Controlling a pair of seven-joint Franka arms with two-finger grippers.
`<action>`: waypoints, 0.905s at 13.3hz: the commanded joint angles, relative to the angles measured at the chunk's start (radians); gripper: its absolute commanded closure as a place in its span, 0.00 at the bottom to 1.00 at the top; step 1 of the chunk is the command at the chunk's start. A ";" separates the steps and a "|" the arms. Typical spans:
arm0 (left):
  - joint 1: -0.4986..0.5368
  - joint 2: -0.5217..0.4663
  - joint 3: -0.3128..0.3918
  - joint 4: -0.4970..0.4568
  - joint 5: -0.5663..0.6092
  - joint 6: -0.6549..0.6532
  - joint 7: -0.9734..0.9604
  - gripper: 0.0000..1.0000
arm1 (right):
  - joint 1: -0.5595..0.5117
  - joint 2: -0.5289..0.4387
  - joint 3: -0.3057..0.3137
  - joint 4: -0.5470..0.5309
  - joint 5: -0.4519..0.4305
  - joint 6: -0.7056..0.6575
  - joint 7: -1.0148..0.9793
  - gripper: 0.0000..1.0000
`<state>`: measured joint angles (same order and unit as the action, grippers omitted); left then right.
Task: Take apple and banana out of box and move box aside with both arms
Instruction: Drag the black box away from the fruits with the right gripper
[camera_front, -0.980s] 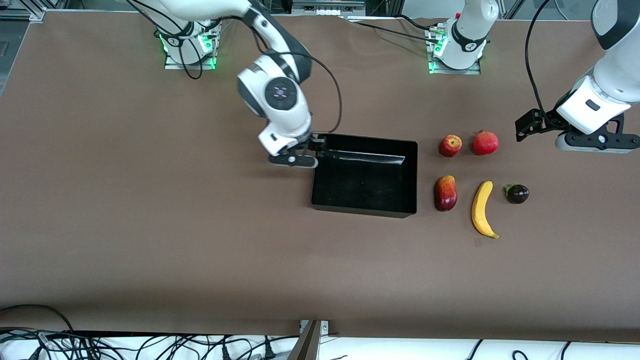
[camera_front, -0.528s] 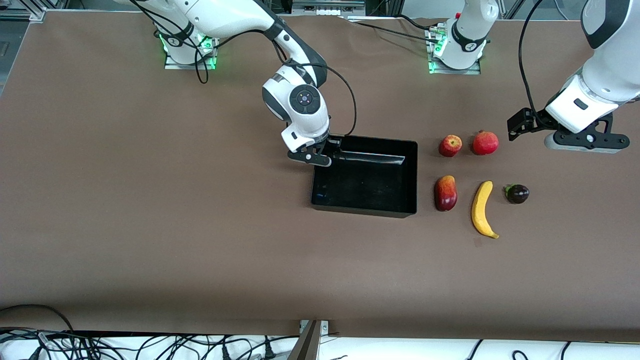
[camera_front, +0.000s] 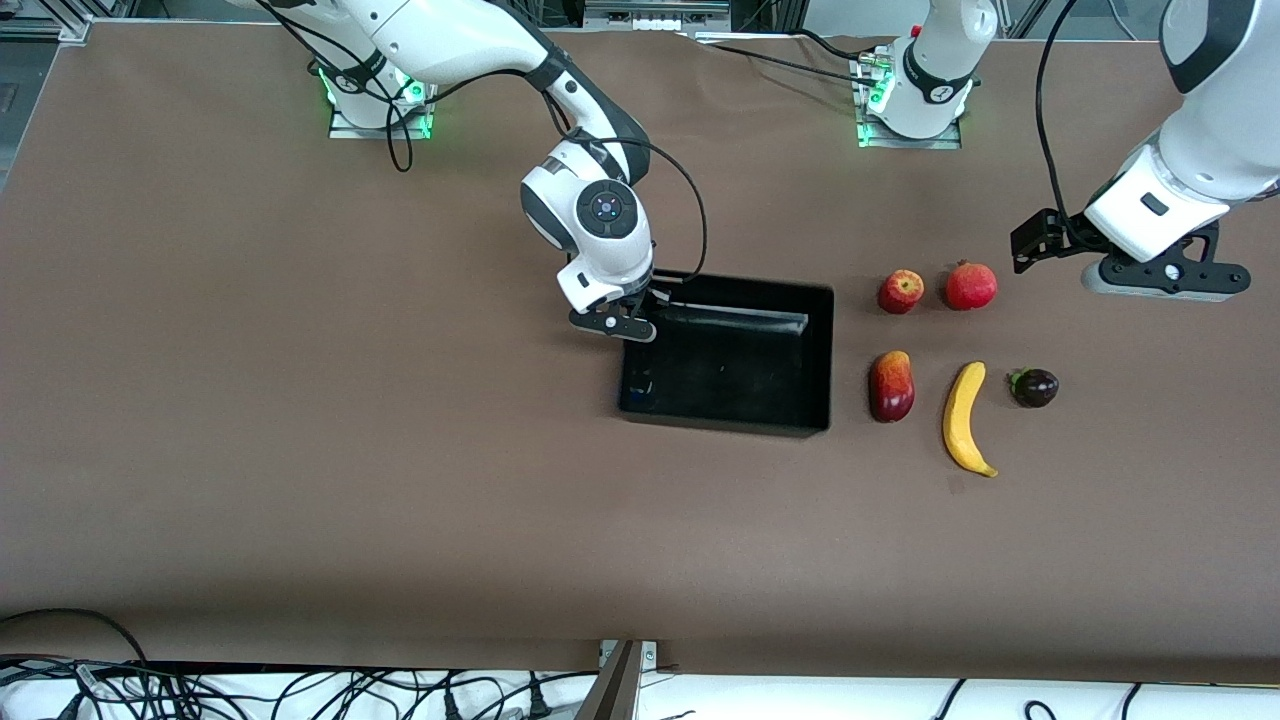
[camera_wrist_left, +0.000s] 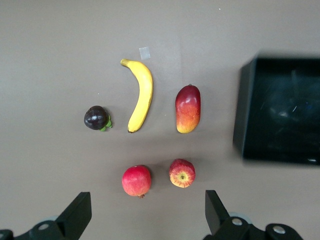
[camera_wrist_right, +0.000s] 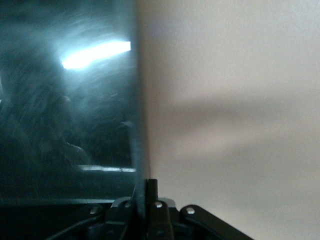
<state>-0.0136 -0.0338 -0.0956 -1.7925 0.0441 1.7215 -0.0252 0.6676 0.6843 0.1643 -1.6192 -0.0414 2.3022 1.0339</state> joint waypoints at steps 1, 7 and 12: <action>-0.005 -0.012 -0.050 0.013 0.062 -0.019 -0.007 0.00 | -0.006 -0.080 -0.061 0.010 -0.011 -0.097 -0.101 1.00; 0.009 -0.012 -0.049 0.035 0.053 -0.045 -0.007 0.00 | -0.203 -0.215 -0.132 0.005 0.017 -0.248 -0.587 1.00; 0.011 -0.011 -0.041 0.038 0.045 -0.046 -0.005 0.00 | -0.307 -0.317 -0.274 -0.167 0.071 -0.227 -0.911 1.00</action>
<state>-0.0032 -0.0351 -0.1331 -1.7691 0.0833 1.6972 -0.0298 0.3903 0.4534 -0.0772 -1.6629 -0.0032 2.0439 0.2182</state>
